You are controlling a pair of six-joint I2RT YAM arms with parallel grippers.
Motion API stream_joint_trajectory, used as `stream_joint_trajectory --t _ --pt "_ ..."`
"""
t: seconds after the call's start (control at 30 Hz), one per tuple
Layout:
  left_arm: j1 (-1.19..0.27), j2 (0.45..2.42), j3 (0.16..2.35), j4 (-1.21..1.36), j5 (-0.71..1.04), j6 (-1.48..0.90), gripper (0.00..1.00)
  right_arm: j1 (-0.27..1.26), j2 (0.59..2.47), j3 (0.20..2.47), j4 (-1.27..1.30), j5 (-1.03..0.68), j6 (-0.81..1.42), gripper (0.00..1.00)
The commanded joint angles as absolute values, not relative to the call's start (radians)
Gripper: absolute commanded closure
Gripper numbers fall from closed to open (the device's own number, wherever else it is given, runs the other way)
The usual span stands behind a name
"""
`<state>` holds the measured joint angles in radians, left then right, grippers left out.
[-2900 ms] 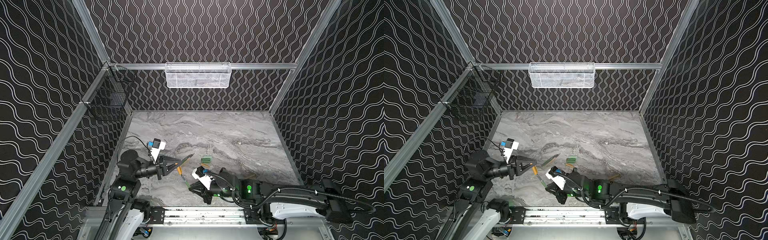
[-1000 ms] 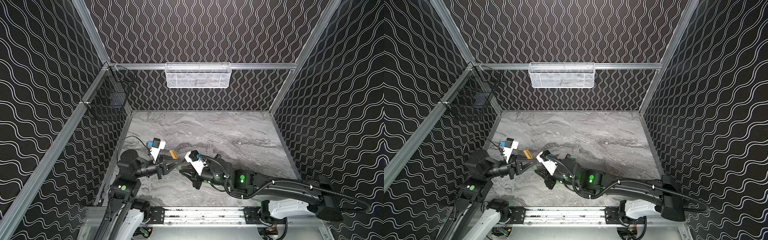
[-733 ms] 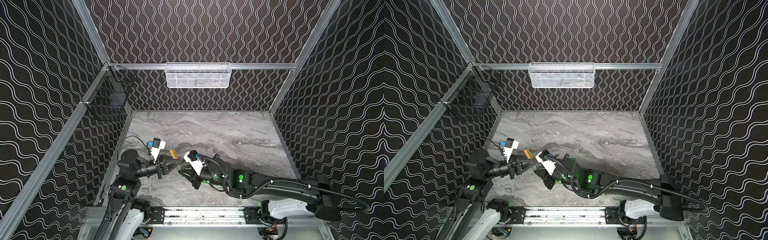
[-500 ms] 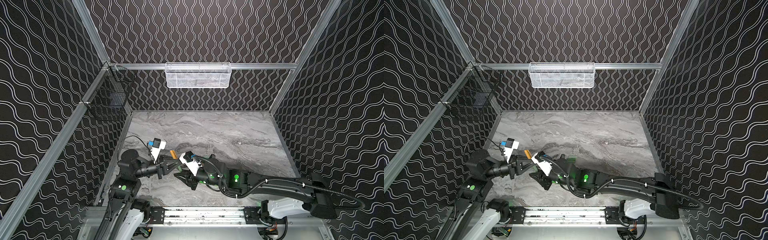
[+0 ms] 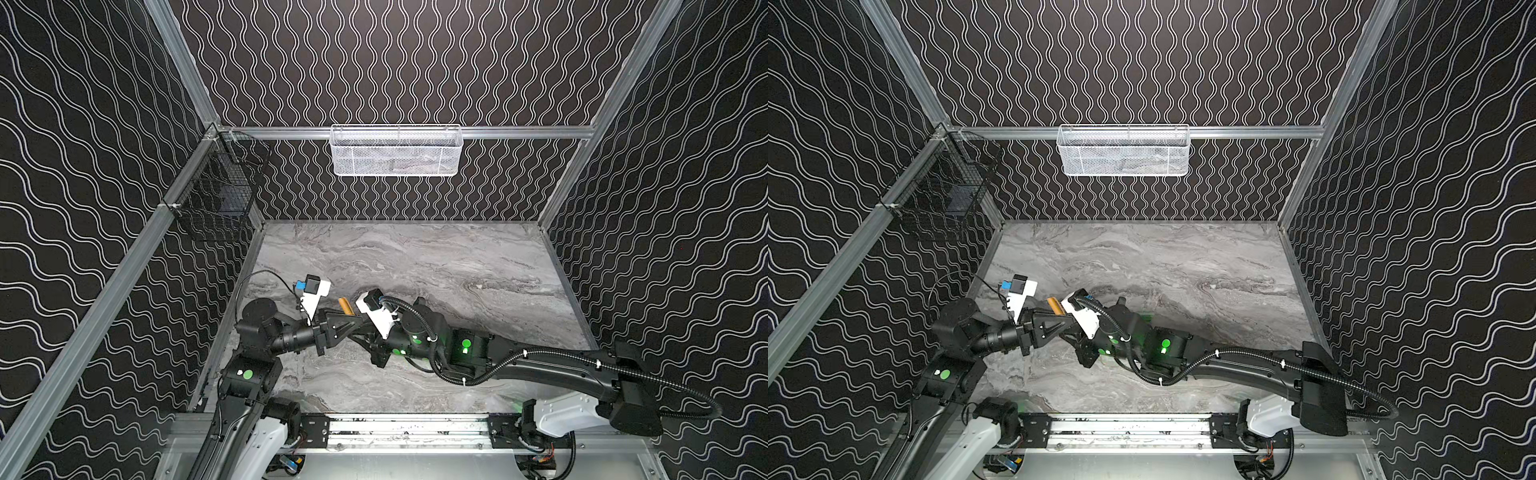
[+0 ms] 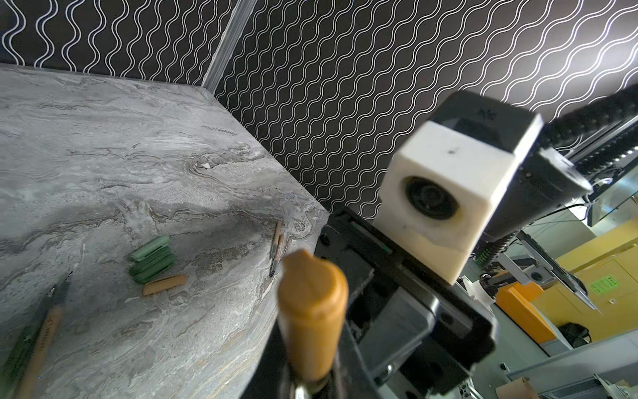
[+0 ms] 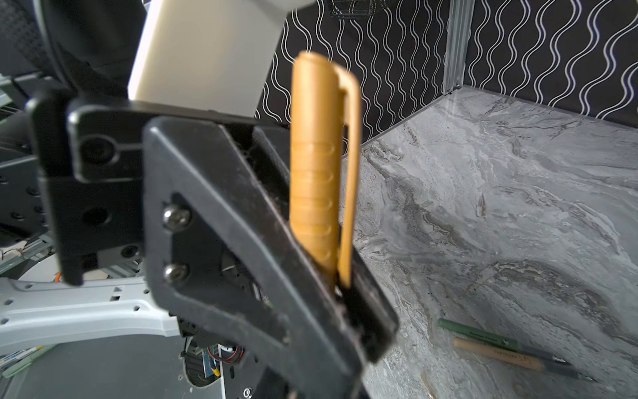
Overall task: Insert the pens into the pen caps
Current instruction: 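Press the pen further into the cap while the left gripper holds it, then open the left gripper off the tan cap while the right gripper holds the capped pen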
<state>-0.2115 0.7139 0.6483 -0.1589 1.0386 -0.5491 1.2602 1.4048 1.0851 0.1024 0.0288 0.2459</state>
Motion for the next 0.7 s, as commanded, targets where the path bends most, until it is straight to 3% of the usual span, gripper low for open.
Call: stream_joint_trajectory --t 0.0,0.03,0.1,0.37,0.43,0.5,0.67 --pt "-0.21 0.71 0.663 -0.179 1.052 -0.538 0.38 1.258 1.408 1.084 0.067 0.015 0.262 1.0" --pt "-0.21 0.709 0.668 -0.196 1.042 -0.528 0.29 1.257 1.404 1.074 0.061 0.006 0.264 1.0" --pt "-0.209 0.707 0.679 -0.23 1.017 -0.509 0.21 1.258 1.396 1.053 0.056 -0.003 0.267 1.0" --pt "-0.181 0.706 0.699 -0.297 0.948 -0.478 0.2 1.26 1.345 1.003 0.016 -0.041 0.258 1.0" --pt "-0.174 0.711 0.692 -0.279 0.961 -0.49 0.26 1.264 1.333 0.97 0.02 -0.051 0.253 1.0" --pt "-0.171 0.716 0.686 -0.258 0.976 -0.499 0.38 1.268 1.324 0.964 0.023 -0.047 0.253 1.0" --pt "-0.17 0.718 0.669 -0.213 1.016 -0.519 0.77 1.27 1.327 0.974 0.024 -0.044 0.248 1.0"
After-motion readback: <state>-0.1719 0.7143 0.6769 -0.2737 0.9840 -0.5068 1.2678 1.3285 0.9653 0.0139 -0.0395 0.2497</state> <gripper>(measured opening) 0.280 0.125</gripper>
